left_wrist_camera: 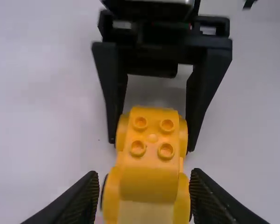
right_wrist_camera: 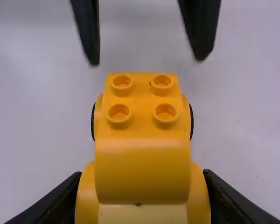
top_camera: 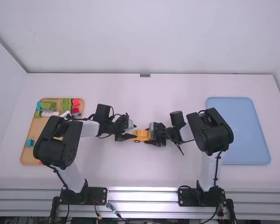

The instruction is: Assemble lego blocks to make yellow taxi

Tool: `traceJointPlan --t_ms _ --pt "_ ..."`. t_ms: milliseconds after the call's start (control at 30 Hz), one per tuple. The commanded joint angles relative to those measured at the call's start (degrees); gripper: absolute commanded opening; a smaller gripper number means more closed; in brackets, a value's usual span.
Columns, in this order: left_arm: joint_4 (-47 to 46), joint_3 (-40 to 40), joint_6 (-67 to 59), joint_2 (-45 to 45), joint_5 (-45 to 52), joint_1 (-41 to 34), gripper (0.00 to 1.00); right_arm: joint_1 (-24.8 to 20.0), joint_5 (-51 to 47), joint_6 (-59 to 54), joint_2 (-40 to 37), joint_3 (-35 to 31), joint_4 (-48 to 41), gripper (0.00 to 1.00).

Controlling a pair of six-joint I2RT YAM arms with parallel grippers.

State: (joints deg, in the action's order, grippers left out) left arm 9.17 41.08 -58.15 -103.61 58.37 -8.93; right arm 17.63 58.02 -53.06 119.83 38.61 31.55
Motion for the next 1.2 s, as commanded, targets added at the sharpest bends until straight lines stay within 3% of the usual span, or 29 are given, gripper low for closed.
traceJointPlan --t_ms 0,67,100,133,300,467,600,667,800,900,967,1000,1167 --pt "-0.87 -0.63 -1.68 2.34 6.71 3.80 0.56 -0.33 -4.04 0.59 0.94 0.07 -0.76 0.55" --pt "-1.84 -0.63 -1.70 3.08 8.04 7.34 0.61 -0.31 -4.04 0.72 0.94 0.07 -0.74 0.55" --pt "-1.99 -0.63 -1.70 3.28 8.70 9.05 0.74 -0.31 -4.04 0.72 0.94 0.07 -0.72 0.55" --pt "-2.03 -0.63 -1.70 3.37 9.29 10.38 0.99 -0.33 -4.07 0.72 0.94 0.07 -0.72 0.55" --pt "0.87 -0.63 3.65 3.45 15.91 21.00 0.98 -0.31 -4.02 0.74 0.87 0.07 0.02 0.55" --pt "7.85 -0.63 23.21 3.45 23.56 30.95 0.99 -2.14 -4.11 8.63 -0.74 0.07 6.32 0.54" --pt "8.74 -0.63 35.12 3.45 17.00 32.50 0.99 -5.29 -4.35 14.56 -5.88 0.07 7.41 0.56" --pt "8.22 -0.63 42.25 3.45 5.18 31.17 0.99 -8.85 -8.22 21.29 -11.06 0.07 6.84 0.56" --pt "7.93 -0.66 46.49 3.45 -9.53 27.12 0.99 -15.26 -18.93 27.50 -19.74 0.04 1.92 0.55" --pt "9.57 -0.63 47.52 3.45 -15.02 24.17 0.99 -20.85 -26.34 29.46 -27.06 0.04 -5.66 0.51" --pt "12.02 -0.63 49.42 3.45 -19.17 21.64 0.99 -27.19 -34.29 30.95 -33.07 0.00 -13.25 0.49" --pt "12.24 -0.63 49.57 3.45 -19.47 21.49 0.99 -27.63 -34.80 31.08 -33.40 0.00 -13.70 0.49" --pt "17.03 -0.63 49.86 3.45 -23.34 18.14 0.99 -40.28 -42.69 32.30 -39.43 -0.07 -24.90 0.46"
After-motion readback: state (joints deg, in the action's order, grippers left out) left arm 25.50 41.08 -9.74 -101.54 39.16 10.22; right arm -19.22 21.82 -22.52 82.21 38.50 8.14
